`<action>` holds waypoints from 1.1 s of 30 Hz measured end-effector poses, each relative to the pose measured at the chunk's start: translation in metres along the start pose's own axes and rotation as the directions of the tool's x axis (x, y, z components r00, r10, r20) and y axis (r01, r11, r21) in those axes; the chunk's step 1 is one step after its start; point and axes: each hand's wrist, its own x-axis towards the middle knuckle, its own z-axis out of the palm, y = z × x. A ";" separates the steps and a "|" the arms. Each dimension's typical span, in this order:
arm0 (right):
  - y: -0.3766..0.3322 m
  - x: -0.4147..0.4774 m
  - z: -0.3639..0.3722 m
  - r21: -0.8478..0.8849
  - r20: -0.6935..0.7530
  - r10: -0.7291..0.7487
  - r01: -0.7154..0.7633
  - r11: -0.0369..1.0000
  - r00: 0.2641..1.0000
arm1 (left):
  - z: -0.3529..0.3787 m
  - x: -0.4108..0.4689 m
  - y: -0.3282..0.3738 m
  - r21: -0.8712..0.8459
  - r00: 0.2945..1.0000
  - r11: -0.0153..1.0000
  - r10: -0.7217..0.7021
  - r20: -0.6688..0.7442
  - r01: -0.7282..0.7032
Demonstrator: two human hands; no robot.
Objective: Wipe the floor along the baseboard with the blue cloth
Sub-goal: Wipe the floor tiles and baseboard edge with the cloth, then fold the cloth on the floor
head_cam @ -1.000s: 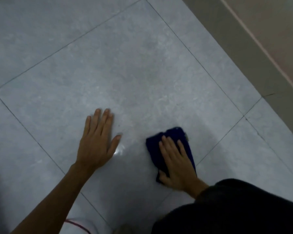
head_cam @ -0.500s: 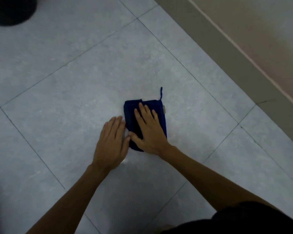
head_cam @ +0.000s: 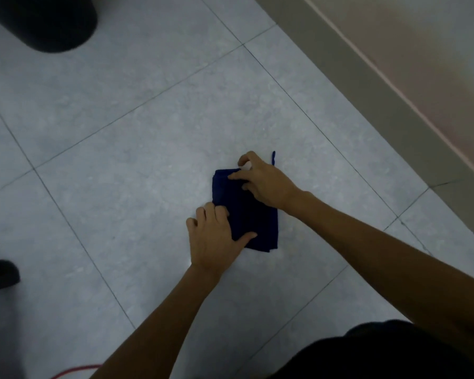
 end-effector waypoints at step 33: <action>-0.195 0.214 -0.266 -0.136 -0.195 -0.052 0.026 0.990 0.979 | -0.330 0.186 -0.152 0.119 0.927 0.986 0.148 -0.346 -0.113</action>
